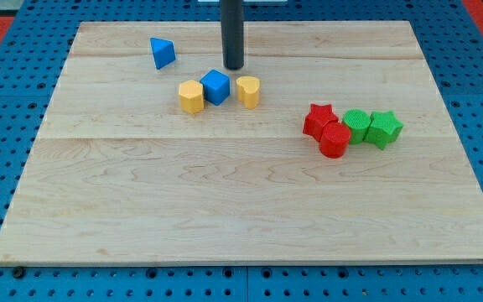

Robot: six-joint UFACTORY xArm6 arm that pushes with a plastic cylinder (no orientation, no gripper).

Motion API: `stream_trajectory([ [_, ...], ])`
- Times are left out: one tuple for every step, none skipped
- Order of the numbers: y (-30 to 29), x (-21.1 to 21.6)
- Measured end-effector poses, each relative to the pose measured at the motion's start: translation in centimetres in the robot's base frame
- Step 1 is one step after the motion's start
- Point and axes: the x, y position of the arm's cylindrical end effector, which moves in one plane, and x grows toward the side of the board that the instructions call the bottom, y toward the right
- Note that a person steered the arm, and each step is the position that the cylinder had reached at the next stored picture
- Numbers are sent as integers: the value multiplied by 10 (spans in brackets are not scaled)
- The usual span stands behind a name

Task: Move the blue triangle near the yellow hexagon

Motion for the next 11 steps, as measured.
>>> stream_trajectory([
  [-3,-33],
  [-101,-61],
  [-139,-29],
  [-140,2],
  [-136,6],
  [-70,22],
  [-76,35],
  [-89,33],
  [-122,-8],
  [-127,23],
  [-84,28],
])
